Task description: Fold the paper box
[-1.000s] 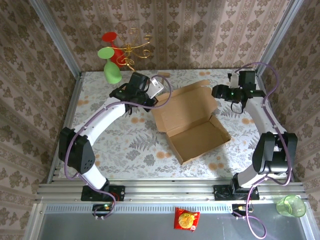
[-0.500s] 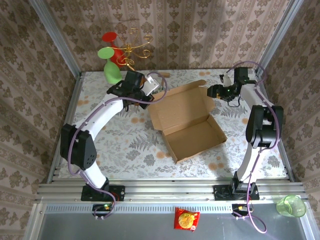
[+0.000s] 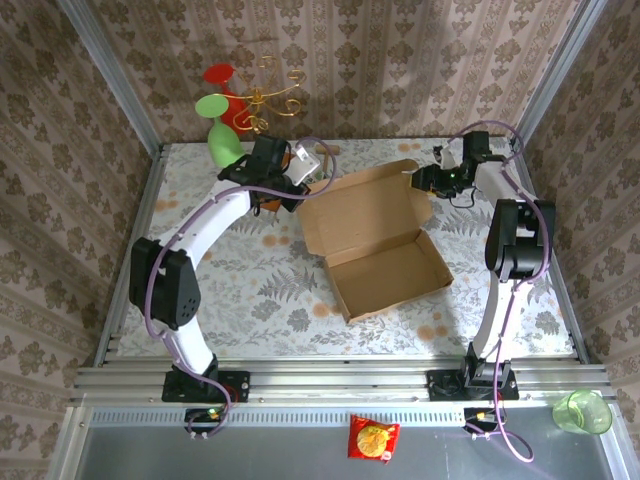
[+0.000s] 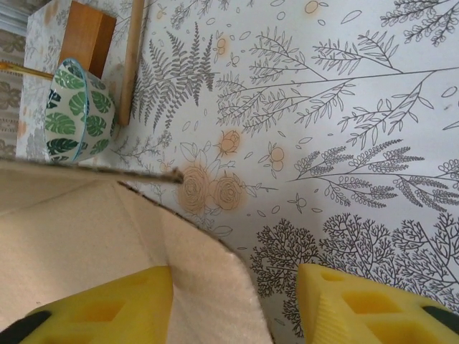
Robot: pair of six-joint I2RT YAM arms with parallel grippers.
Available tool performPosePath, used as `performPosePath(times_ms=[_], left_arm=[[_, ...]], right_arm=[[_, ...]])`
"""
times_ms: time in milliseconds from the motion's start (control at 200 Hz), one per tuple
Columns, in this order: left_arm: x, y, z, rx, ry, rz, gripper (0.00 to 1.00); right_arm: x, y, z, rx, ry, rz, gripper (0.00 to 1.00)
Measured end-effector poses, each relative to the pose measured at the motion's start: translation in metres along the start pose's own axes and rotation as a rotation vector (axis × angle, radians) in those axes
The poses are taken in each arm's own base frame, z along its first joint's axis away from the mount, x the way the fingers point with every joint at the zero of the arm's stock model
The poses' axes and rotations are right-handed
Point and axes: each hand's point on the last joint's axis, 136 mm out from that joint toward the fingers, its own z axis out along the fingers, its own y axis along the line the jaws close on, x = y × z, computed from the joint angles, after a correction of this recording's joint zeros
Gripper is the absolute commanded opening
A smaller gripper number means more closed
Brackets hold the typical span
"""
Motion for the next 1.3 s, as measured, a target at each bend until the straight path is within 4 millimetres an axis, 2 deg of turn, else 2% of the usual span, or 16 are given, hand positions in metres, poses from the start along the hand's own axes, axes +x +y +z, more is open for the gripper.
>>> performPosePath(times_ms=[45, 135, 225, 345, 445, 555, 705, 860, 995, 1205, 1250, 1295], left_arm=[[0.001, 0.001, 0.002, 0.0, 0.004, -0.003, 0.0], [0.001, 0.004, 0.005, 0.003, 0.006, -0.024, 0.23], [0.001, 0.006, 0.006, 0.001, 0.019, -0.079, 0.41], [0.007, 0.025, -0.003, -0.018, 0.039, -0.196, 0.49], [0.025, 0.048, -0.011, -0.031, 0.064, -0.34, 0.59], [0.049, 0.055, -0.022, -0.015, 0.102, -0.475, 0.6], [0.054, 0.034, -0.024, 0.058, 0.124, -0.559, 0.6], [0.05, 0.007, -0.01, 0.117, 0.14, -0.588, 0.6], [0.048, -0.006, 0.008, 0.138, 0.154, -0.59, 0.6], [0.054, -0.003, 0.038, 0.115, 0.205, -0.587, 0.56], [0.054, -0.003, 0.041, 0.111, 0.208, -0.584, 0.53], [0.053, -0.002, 0.044, 0.109, 0.21, -0.589, 0.46]], right_arm=[[-0.001, 0.001, 0.0, -0.003, -0.001, -0.007, 0.23], [-0.002, 0.004, -0.002, -0.017, -0.005, -0.007, 0.06], [-0.002, 0.007, -0.005, -0.01, -0.019, -0.028, 0.0], [0.003, 0.016, -0.021, 0.011, -0.05, -0.076, 0.0], [0.001, 0.028, -0.038, 0.022, -0.089, -0.124, 0.0], [-0.003, 0.039, -0.051, 0.03, -0.133, -0.175, 0.0], [-0.001, 0.043, -0.057, 0.036, -0.157, -0.205, 0.0], [0.01, 0.036, -0.054, 0.053, -0.162, -0.204, 0.0], [0.019, 0.036, -0.055, 0.056, -0.172, -0.201, 0.0], [0.022, 0.042, -0.063, 0.055, -0.221, -0.221, 0.0], [0.022, 0.042, -0.064, 0.055, -0.231, -0.221, 0.0], [0.021, 0.043, -0.065, 0.055, -0.243, -0.224, 0.0]])
